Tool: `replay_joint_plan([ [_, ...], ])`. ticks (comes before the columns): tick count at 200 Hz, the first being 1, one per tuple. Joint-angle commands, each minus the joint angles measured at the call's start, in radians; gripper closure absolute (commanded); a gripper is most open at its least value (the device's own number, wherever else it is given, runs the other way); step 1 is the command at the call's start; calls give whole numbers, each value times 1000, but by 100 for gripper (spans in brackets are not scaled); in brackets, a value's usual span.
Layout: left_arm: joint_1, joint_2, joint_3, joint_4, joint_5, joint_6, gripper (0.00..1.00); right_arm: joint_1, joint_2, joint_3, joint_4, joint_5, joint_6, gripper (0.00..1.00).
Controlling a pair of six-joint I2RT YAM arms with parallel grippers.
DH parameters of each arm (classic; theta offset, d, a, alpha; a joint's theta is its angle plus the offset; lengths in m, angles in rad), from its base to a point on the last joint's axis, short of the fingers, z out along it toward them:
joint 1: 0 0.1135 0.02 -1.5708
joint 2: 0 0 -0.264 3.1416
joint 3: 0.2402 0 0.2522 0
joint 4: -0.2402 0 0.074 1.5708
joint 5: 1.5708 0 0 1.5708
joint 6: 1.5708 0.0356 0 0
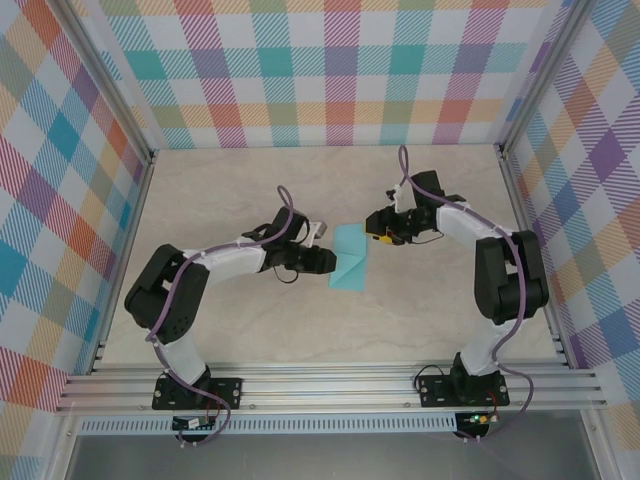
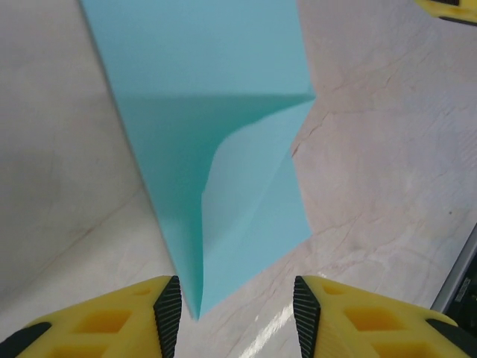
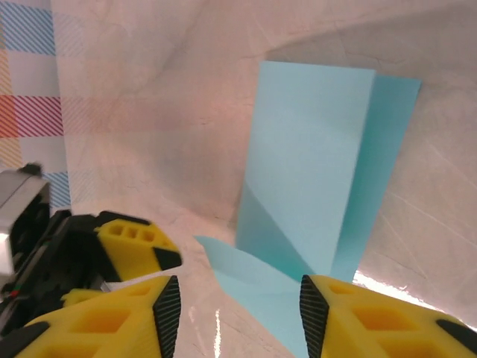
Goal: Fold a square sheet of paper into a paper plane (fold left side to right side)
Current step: Turn over the paper at the center of the table.
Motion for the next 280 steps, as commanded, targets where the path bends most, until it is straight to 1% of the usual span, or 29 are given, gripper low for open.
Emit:
replay_joint_plan([
  [1,7,80,52,45,66,-21,53,2,-28,-58,-23,7,-39,48],
  [19,7,129,83,60,83,-27,54,4,-30,-95,2,-15,-29,46],
  [29,7,144,95,56,68,-27,58,2,-24,-107,12,-34,-24,45],
  [63,7,134,85,55,-3,-31,85,8,22,-124,41,-90,-4,45],
  [77,7,115,69,59,-22,-31,90,16,42,-119,51,-96,6,45],
  [131,7,97,57,56,-30,-28,90,67,145,-53,84,-130,37,48],
  [148,7,95,56,56,-31,-27,90,79,176,-37,96,-134,58,51],
  [177,7,81,48,60,-40,-28,89,91,218,-17,96,-129,94,59],
  [194,7,64,40,58,-51,-29,84,91,224,-18,104,-136,110,67],
  [206,8,46,32,56,-62,-29,79,91,217,-26,116,-136,118,76],
  [225,8,-4,10,50,-93,-31,65,91,187,-33,124,-123,119,91],
  [255,13,-139,-44,51,-163,-57,47,85,97,-48,149,-115,104,100],
  [280,15,-309,-96,66,-236,-92,30,68,-10,-48,175,-138,81,100],
])
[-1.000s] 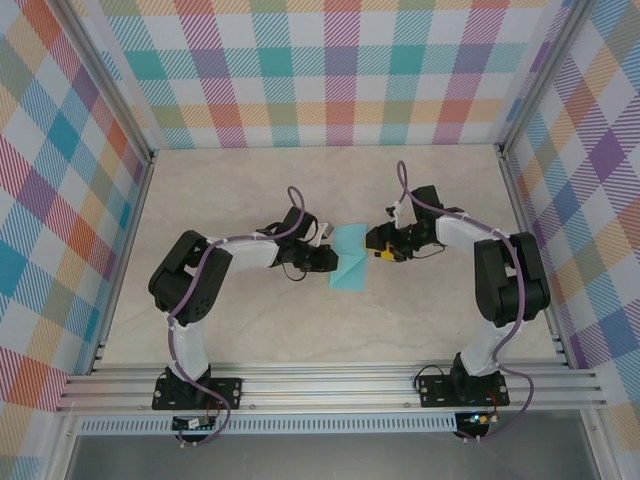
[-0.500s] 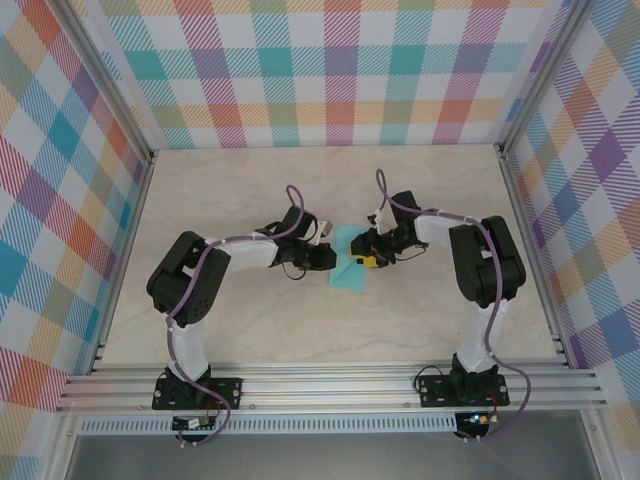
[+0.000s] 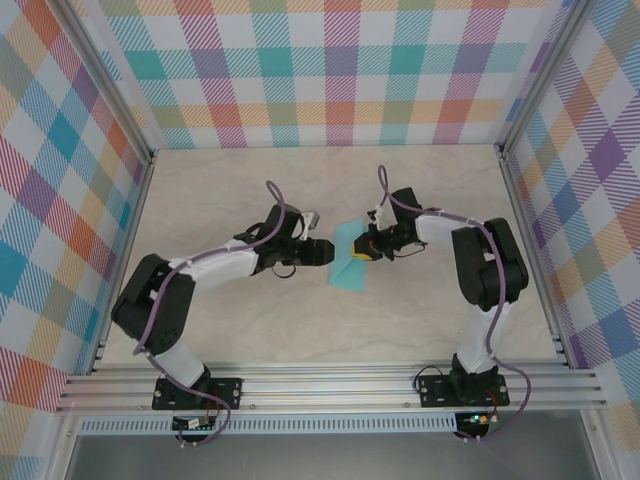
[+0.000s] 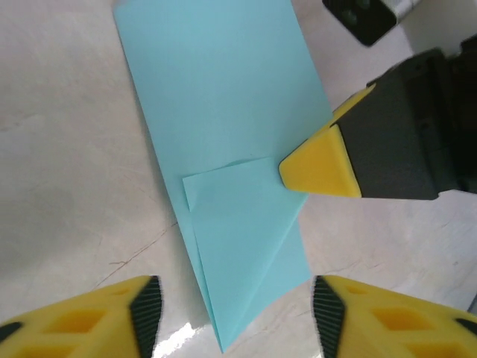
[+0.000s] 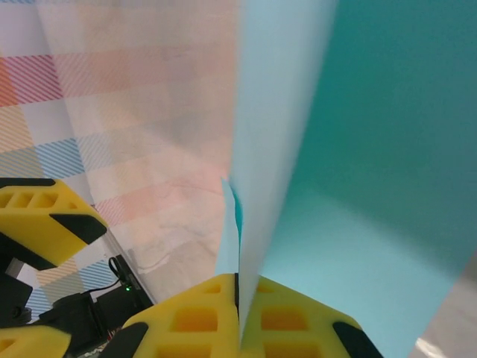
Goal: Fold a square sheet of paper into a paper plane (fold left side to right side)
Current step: Turn over the paper at the center of the table.
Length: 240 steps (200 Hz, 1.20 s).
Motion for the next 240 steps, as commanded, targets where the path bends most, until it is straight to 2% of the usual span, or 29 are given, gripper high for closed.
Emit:
replay_joint_plan([
  [1,13,-170,-42,24,-93,-37,29,-19,-141,2,64,-38,-35,100],
  [19,13,-296,-69,35,-137,-60,15,-42,-225,7,107,-86,-33,100],
  [36,20,-393,-82,60,-133,-88,0,-56,-307,25,142,-136,-33,100],
  [69,37,-497,-72,155,-37,-163,0,-58,-403,102,222,-261,-1,100],
  [116,40,-456,-5,365,185,-305,0,-38,-457,181,360,-377,121,100],
  [168,39,-389,20,545,275,-428,13,19,-484,223,389,-406,159,100],
  [190,39,-377,10,611,288,-471,27,21,-490,213,405,-397,178,100],
  [240,39,-387,-15,639,269,-494,62,22,-505,197,408,-375,188,99],
])
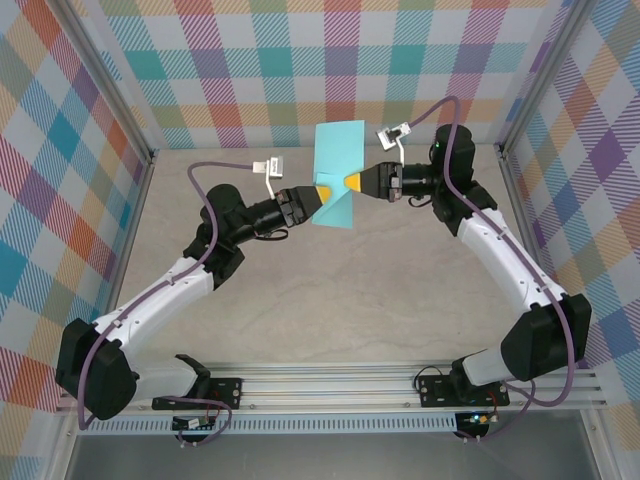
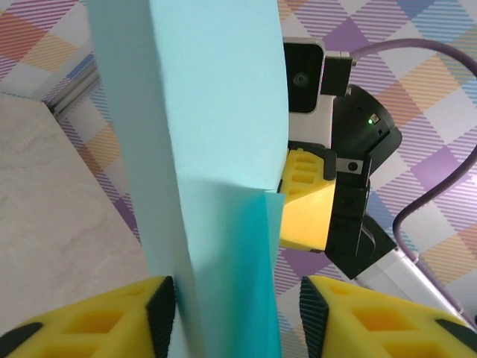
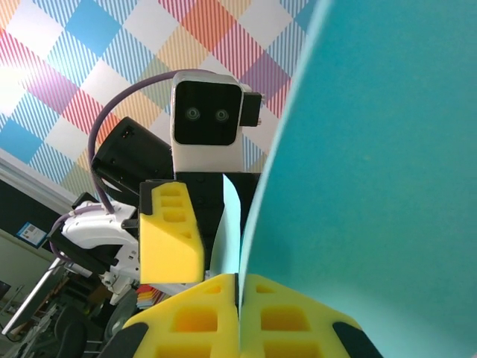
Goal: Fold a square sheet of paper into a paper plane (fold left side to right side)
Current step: Turn over the paper at the center of the table.
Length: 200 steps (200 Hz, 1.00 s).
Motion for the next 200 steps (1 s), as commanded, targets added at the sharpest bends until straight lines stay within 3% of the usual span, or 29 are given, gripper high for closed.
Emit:
replay_joint_plan([
  [1,9,-12,-8,81,16,-24,62,1,-30,9,36,-9,7,99],
  [29,9,-20,-16,77,5,-24,75,1,-35,5,13,8,-5,95],
  [58,8,-37,-19,25,-17,9,88,-1,-48,12,-64,53,-57,82],
  [89,2,-85,2,-198,-96,150,98,-14,-79,38,-272,169,-194,61],
  [105,-10,-119,24,-369,-180,266,99,-29,-92,54,-425,289,-280,53],
  [125,-40,-143,61,-630,-349,429,100,-46,-108,60,-585,486,-354,42],
  [143,-80,-125,110,-868,-568,525,100,-58,-125,42,-666,673,-381,27],
  [165,-159,-54,181,-1080,-867,580,100,-77,-150,-4,-692,848,-375,1],
  [200,-329,168,340,-1320,-1291,571,100,-115,-174,-85,-722,1090,-284,0],
])
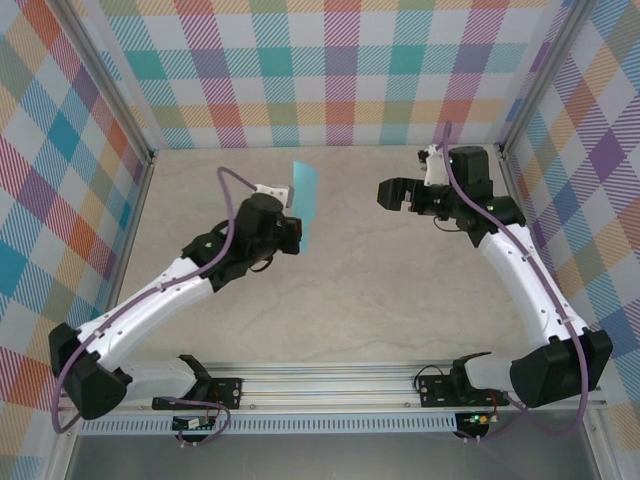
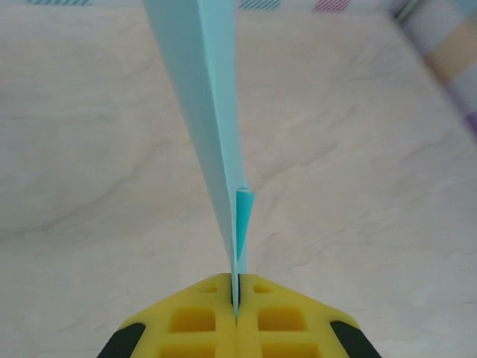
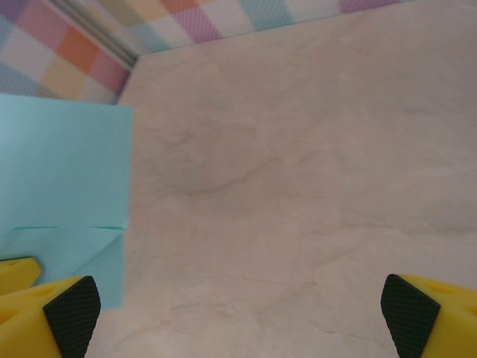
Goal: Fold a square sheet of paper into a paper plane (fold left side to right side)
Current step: Turn over the paper at the center of the table.
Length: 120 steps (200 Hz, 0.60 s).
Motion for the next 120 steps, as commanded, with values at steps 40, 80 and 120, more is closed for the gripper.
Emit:
replay_joint_plan([
  [40,-175,567,434,-703,-691,-216,100,-45,-3,-70,-161,406,87,0],
  [80,-176,806,575,-762,-574,-292,100,-54,-54,-117,-176,477,77,0],
  [120,-167,940,653,-702,-394,-231,100,-67,-93,-155,-187,529,71,0],
])
